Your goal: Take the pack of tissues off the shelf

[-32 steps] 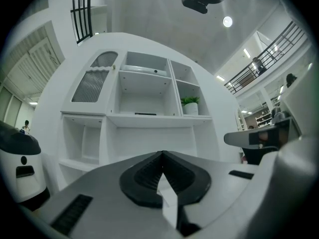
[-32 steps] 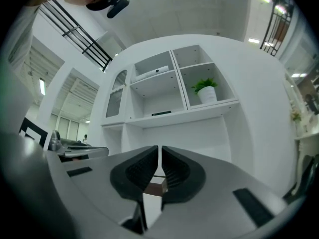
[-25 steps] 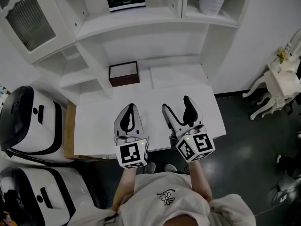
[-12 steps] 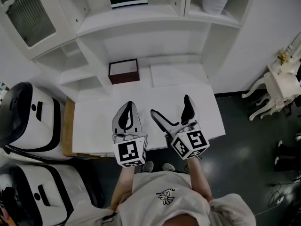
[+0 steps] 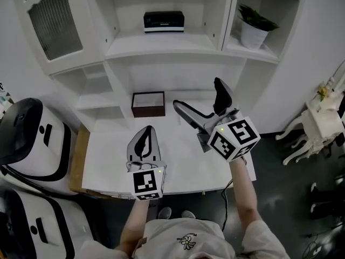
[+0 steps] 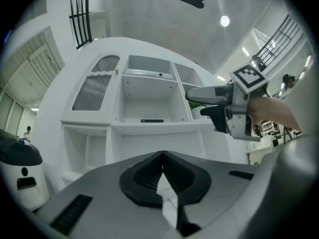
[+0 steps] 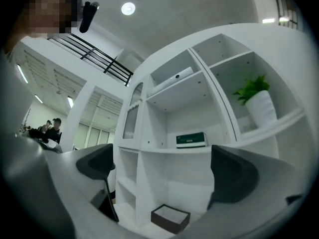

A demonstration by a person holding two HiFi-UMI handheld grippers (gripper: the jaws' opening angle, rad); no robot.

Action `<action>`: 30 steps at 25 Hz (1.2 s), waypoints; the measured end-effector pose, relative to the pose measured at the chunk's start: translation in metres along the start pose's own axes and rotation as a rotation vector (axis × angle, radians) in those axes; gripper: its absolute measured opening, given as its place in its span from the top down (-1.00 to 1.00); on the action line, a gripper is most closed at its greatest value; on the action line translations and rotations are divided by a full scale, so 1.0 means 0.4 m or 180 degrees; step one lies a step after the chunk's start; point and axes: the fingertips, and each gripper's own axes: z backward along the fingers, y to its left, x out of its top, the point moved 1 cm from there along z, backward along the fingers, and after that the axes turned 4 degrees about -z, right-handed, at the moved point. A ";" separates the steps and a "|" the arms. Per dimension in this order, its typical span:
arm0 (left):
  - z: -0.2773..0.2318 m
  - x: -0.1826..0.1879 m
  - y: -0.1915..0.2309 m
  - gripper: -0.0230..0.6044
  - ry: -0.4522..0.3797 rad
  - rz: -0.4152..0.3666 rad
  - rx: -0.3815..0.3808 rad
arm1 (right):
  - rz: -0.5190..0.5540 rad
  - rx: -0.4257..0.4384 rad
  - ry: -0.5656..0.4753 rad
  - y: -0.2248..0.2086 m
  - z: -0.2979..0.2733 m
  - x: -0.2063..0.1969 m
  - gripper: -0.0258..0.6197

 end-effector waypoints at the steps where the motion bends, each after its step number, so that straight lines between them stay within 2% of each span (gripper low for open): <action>1: -0.008 0.010 0.016 0.93 -0.0031 -0.0004 0.0033 | 0.0101 0.0057 0.0003 -0.006 -0.038 0.033 -0.91; 3: -0.021 0.029 0.045 0.93 -0.0092 -0.0003 0.0090 | 0.0273 0.0136 0.0035 -0.023 -0.119 0.088 -0.91; 5: -0.032 0.044 0.070 0.93 -0.0147 -0.0017 0.0129 | 0.0274 0.0224 0.0129 -0.044 -0.203 0.123 -0.91; 10: -0.043 0.047 0.126 0.93 -0.0171 -0.0029 0.0233 | -0.0293 0.0374 0.0452 -0.118 -0.403 0.173 -0.91; 12: -0.039 0.034 0.152 0.93 -0.0150 0.0034 0.0304 | -0.0514 0.0330 0.0615 -0.159 -0.480 0.179 -0.91; 14: -0.031 0.016 0.174 0.93 -0.0104 0.0068 0.0350 | -0.0580 0.0173 0.0832 -0.212 -0.544 0.164 -0.91; 17: -0.020 -0.010 0.202 0.92 -0.0010 0.0048 0.0389 | -0.0466 -0.0108 0.1144 -0.291 -0.611 0.139 -0.91; 20: -0.013 -0.036 0.239 0.93 0.0082 0.0073 0.0455 | -0.0303 -0.0270 0.1385 -0.340 -0.652 0.121 -0.91; 26: -0.003 -0.058 0.296 0.93 0.0174 0.0062 0.0553 | -0.0064 -0.0246 0.1831 -0.365 -0.694 0.070 -0.91; 30: -0.002 -0.064 0.312 0.93 0.0193 0.0072 0.0590 | -0.0129 -0.0182 0.1878 -0.360 -0.710 0.044 -0.91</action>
